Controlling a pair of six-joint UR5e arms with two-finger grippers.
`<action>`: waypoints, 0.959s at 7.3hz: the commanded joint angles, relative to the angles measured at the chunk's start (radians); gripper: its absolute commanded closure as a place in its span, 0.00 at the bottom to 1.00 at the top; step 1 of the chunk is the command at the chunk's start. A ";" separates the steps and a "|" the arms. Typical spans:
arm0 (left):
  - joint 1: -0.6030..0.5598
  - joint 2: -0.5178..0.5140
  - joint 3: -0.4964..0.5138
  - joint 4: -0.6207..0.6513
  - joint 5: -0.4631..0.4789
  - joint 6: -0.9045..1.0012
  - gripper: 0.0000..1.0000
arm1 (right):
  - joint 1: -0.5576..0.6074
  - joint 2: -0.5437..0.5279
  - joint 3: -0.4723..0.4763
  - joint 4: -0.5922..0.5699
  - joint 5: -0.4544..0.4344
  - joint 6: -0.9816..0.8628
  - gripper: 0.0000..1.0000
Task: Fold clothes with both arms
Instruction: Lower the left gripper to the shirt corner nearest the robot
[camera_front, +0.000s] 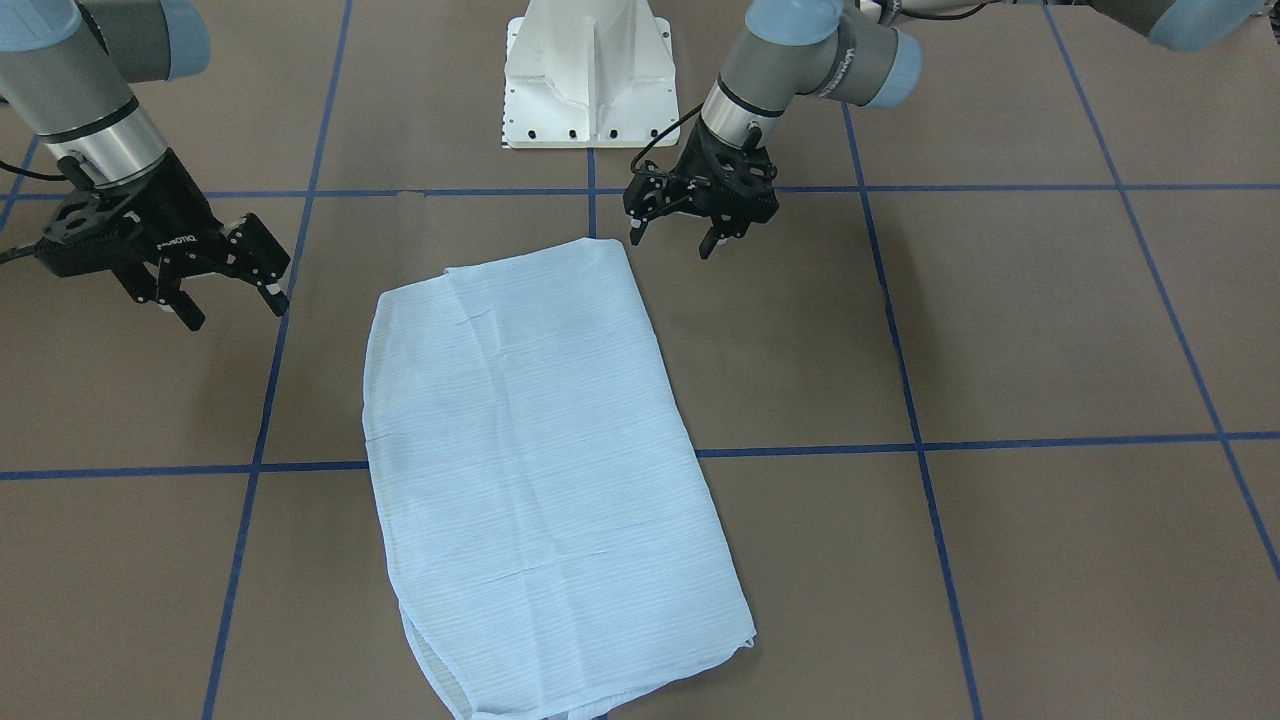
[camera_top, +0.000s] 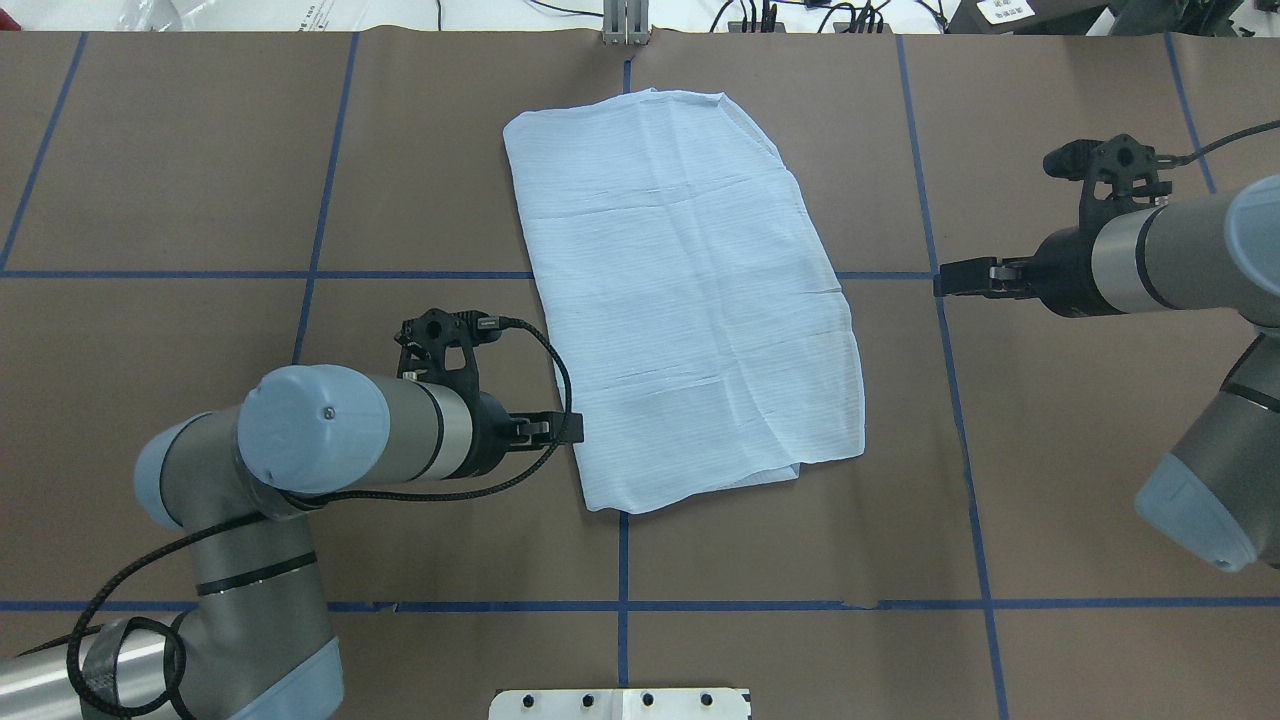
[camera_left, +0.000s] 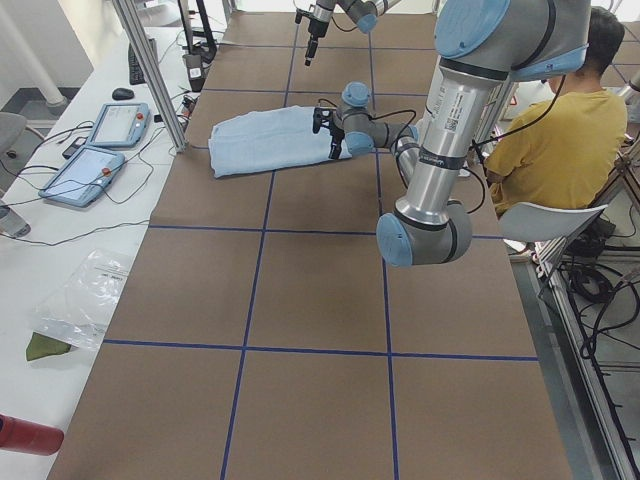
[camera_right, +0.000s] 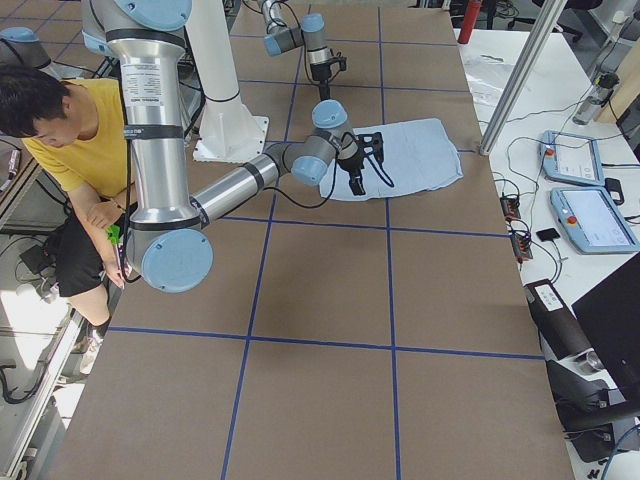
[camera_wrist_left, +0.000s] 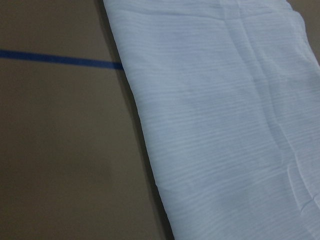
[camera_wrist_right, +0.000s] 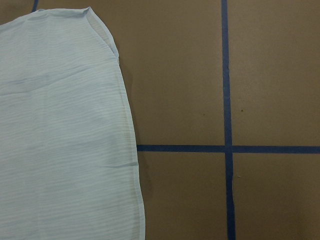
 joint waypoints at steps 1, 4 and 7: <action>0.046 -0.035 0.067 0.008 0.033 -0.083 0.00 | -0.001 -0.004 -0.003 0.007 -0.002 0.018 0.00; 0.047 -0.088 0.130 0.010 0.033 -0.189 0.39 | -0.001 -0.002 -0.005 0.007 -0.005 0.018 0.00; 0.049 -0.116 0.157 0.010 0.032 -0.190 0.39 | -0.002 -0.001 -0.005 0.007 -0.008 0.019 0.00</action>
